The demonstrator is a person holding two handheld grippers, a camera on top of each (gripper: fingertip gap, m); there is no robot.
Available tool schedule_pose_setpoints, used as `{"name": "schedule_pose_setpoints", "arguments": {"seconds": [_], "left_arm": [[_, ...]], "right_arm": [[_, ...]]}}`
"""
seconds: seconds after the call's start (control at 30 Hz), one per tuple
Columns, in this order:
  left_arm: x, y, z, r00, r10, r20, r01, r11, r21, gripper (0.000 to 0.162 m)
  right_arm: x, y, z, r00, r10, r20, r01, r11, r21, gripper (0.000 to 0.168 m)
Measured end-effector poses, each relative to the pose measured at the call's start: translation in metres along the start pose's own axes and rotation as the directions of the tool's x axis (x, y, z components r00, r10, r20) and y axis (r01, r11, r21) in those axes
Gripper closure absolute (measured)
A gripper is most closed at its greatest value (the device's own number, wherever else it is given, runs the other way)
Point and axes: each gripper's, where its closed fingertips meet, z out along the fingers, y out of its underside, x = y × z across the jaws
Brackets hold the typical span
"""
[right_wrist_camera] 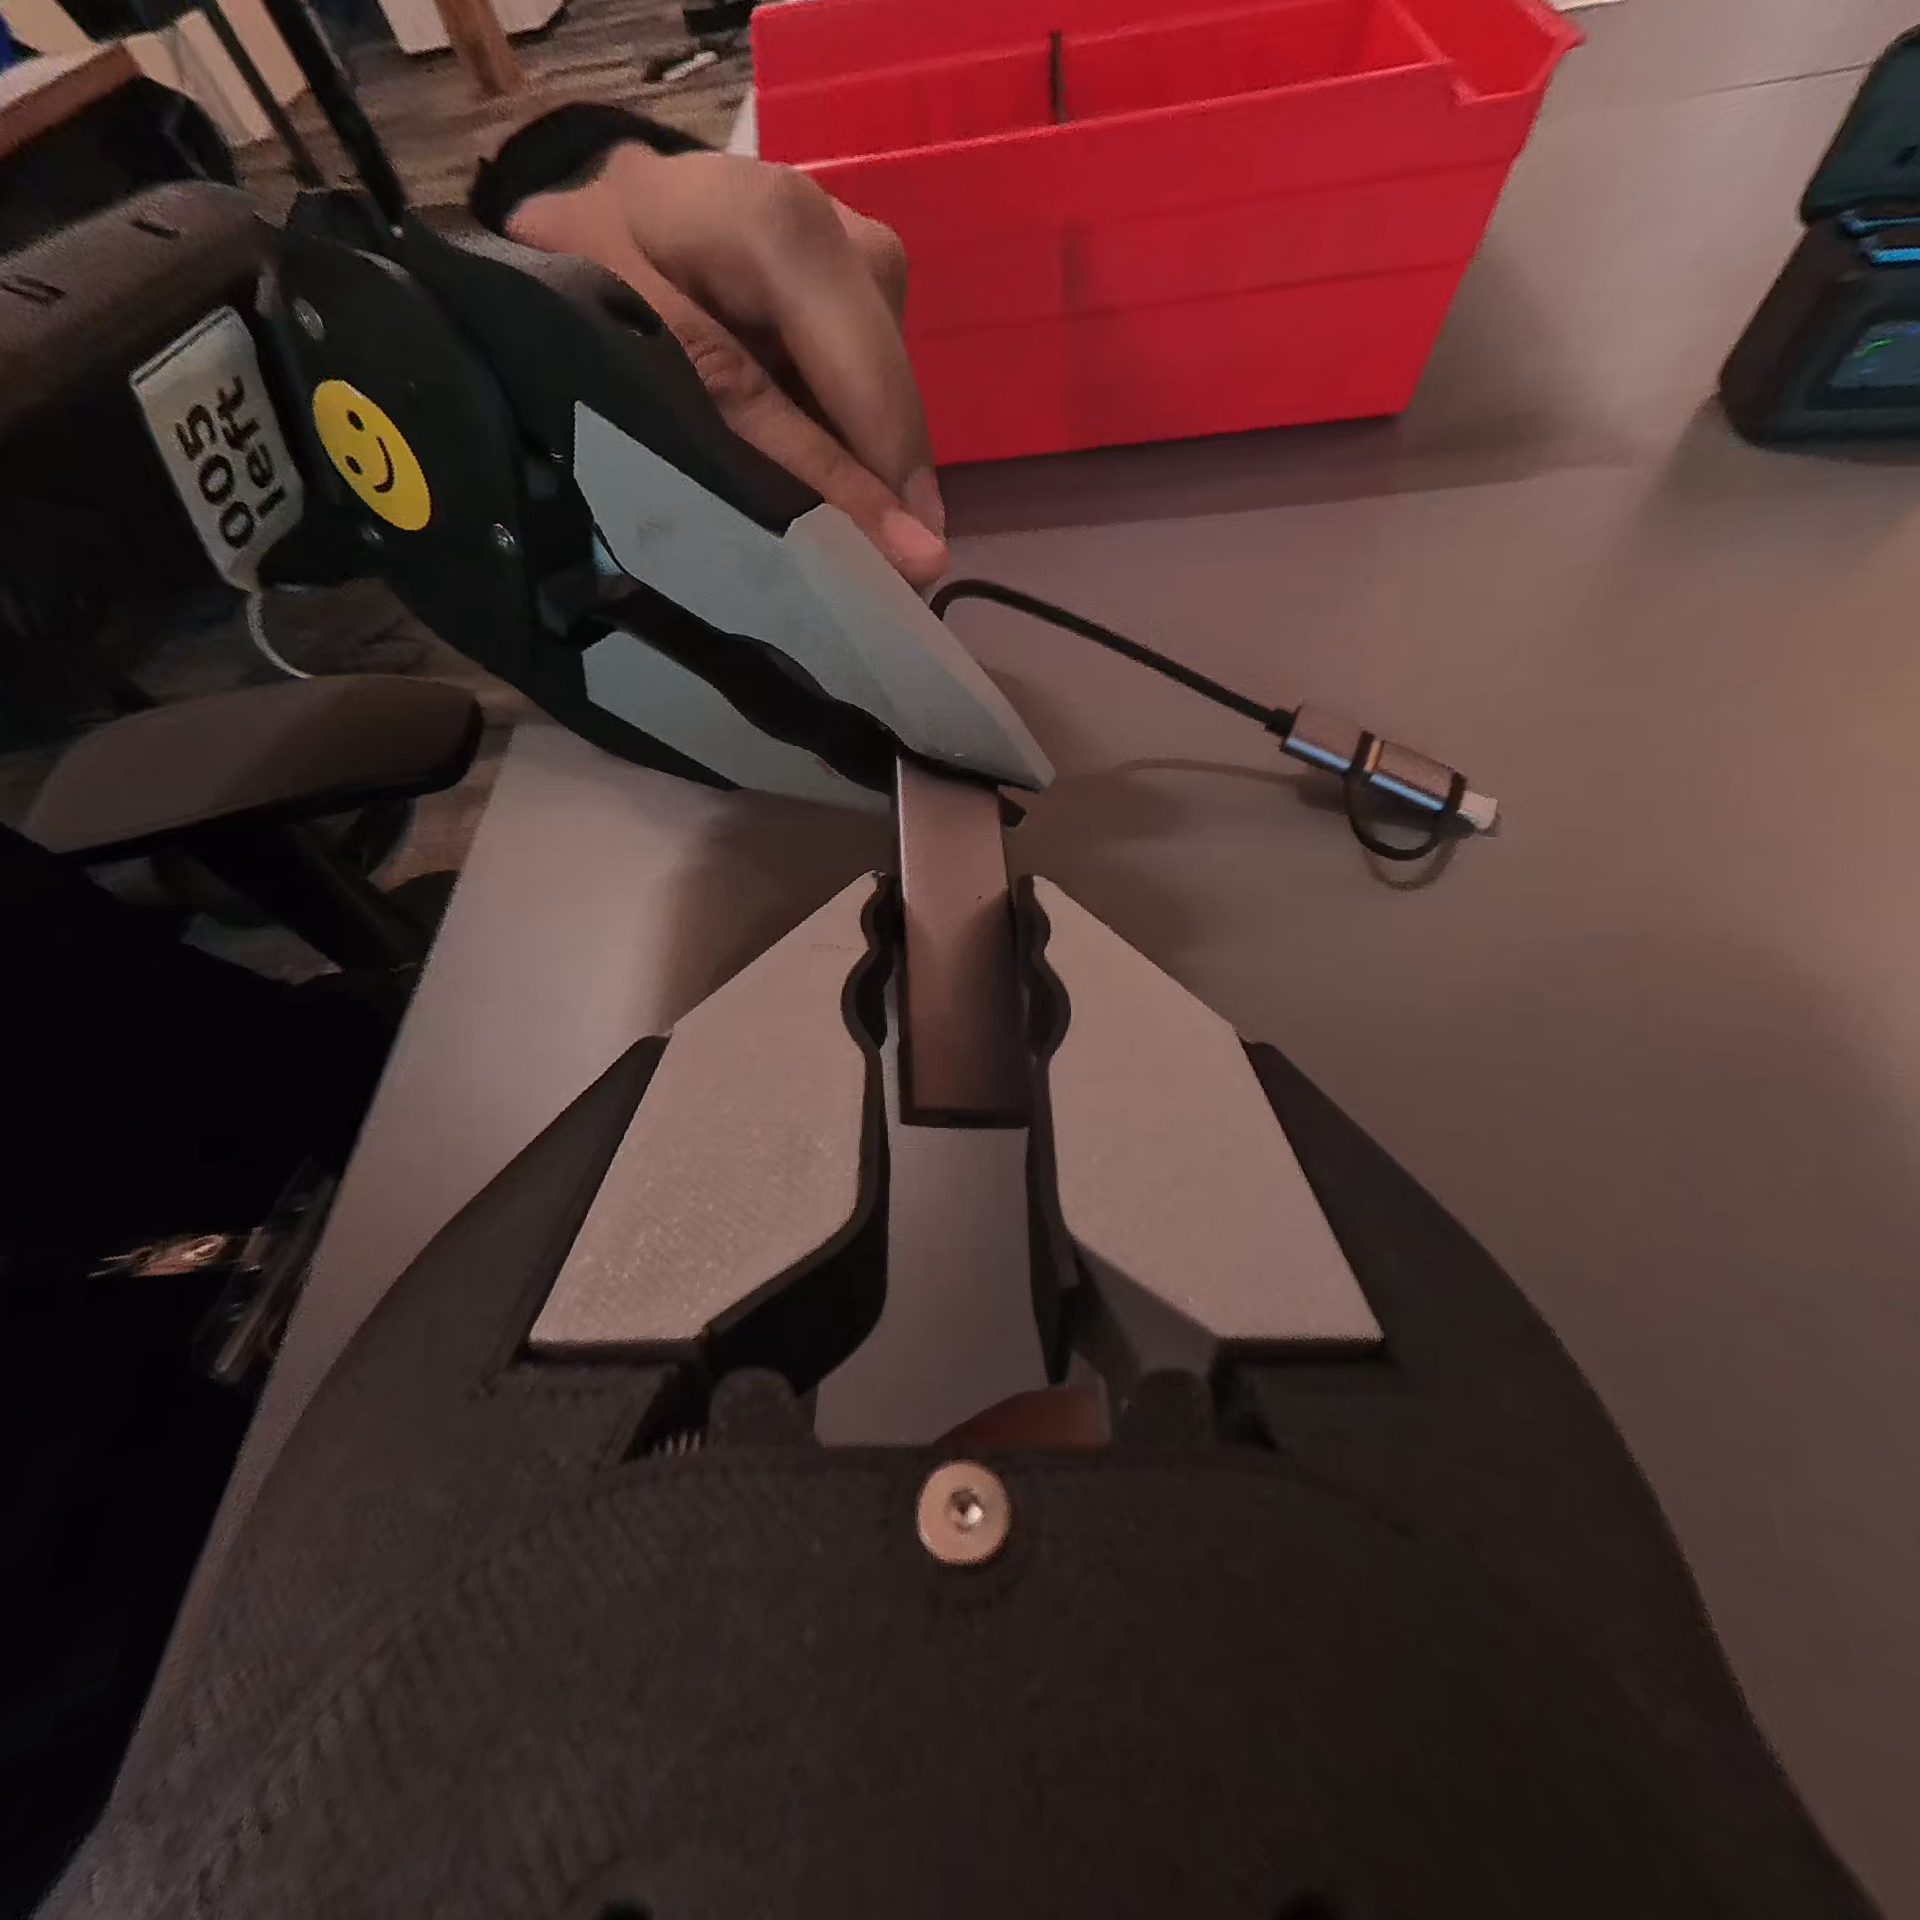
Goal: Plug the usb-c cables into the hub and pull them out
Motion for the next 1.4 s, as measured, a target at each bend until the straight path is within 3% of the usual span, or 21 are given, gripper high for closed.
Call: {"name": "schedule_pose_setpoints", "arguments": {"seconds": [0.13,0.37,0.47,0.63,0.73,0.8,0.9,0.97,1.07,1.17,1.27,1.3,1.4], "left_arm": [[-0.003,-0.001,0.012,0.989,-0.145,-0.011,0.145,0.988,0.050,0.155],[-0.002,-0.002,0.026,0.972,-0.234,0.031,0.226,0.961,0.158,0.155],[0.000,0.002,0.029,0.981,-0.189,0.053,0.181,0.975,0.133,0.155],[-0.005,0.018,0.034,0.959,-0.281,0.045,0.277,0.957,0.084,0.155],[-0.010,0.031,0.031,0.934,-0.356,0.043,0.352,0.933,0.080,0.155],[-0.014,0.036,0.029,0.929,-0.367,0.052,0.362,0.928,0.083,0.155],[-0.014,0.038,0.028,0.930,-0.366,0.037,0.362,0.929,0.080,0.155],[-0.011,0.035,0.028,0.934,-0.356,0.017,0.353,0.932,0.087,0.155],[-0.004,0.029,0.026,0.935,-0.352,-0.041,0.354,0.930,0.101,0.155],[0.004,0.018,0.021,0.926,-0.356,-0.127,0.372,0.917,0.146,0.155],[0.009,0.004,0.015,0.919,-0.347,-0.186,0.380,0.904,0.193,0.155],[0.012,0.000,0.013,0.914,-0.345,-0.211,0.387,0.898,0.207,0.155],[0.009,-0.001,0.012,0.923,-0.346,-0.166,0.377,0.898,0.225,0.153]], "right_arm": [[0.015,0.000,-0.004,0.992,-0.061,-0.112,0.061,0.998,-0.005,0.146],[0.026,0.003,-0.007,0.980,-0.083,-0.178,0.081,0.997,-0.021,0.146],[0.029,0.007,-0.003,0.981,-0.072,-0.181,0.067,0.997,-0.034,0.146],[0.045,-0.005,-0.018,0.944,-0.092,-0.316,0.092,0.996,-0.015,0.143],[0.065,-0.011,-0.043,0.906,0.005,-0.423,0.014,0.999,0.041,0.133],[0.075,-0.001,-0.054,0.879,0.061,-0.472,-0.055,0.998,0.026,0.140],[0.067,0.011,-0.055,0.903,0.098,-0.418,-0.107,0.994,0.003,0.132],[0.059,-0.001,-0.056,0.929,0.137,-0.344,-0.115,0.990,0.083,0.130],[0.022,-0.023,-0.053,0.985,0.020,-0.169,0.007,0.988,0.157,0.126],[0.017,-0.014,-0.034,0.947,-0.184,-0.264,0.195,0.981,0.018,0.134],[0.014,0.007,-0.007,0.932,-0.274,-0.237,0.247,0.959,-0.139,0.138],[0.015,0.007,-0.003,0.925,-0.290,-0.244,0.259,0.954,-0.153,0.152],[0.007,-0.002,-0.001,0.931,-0.301,-0.205,0.288,0.953,-0.091,0.157]]}}
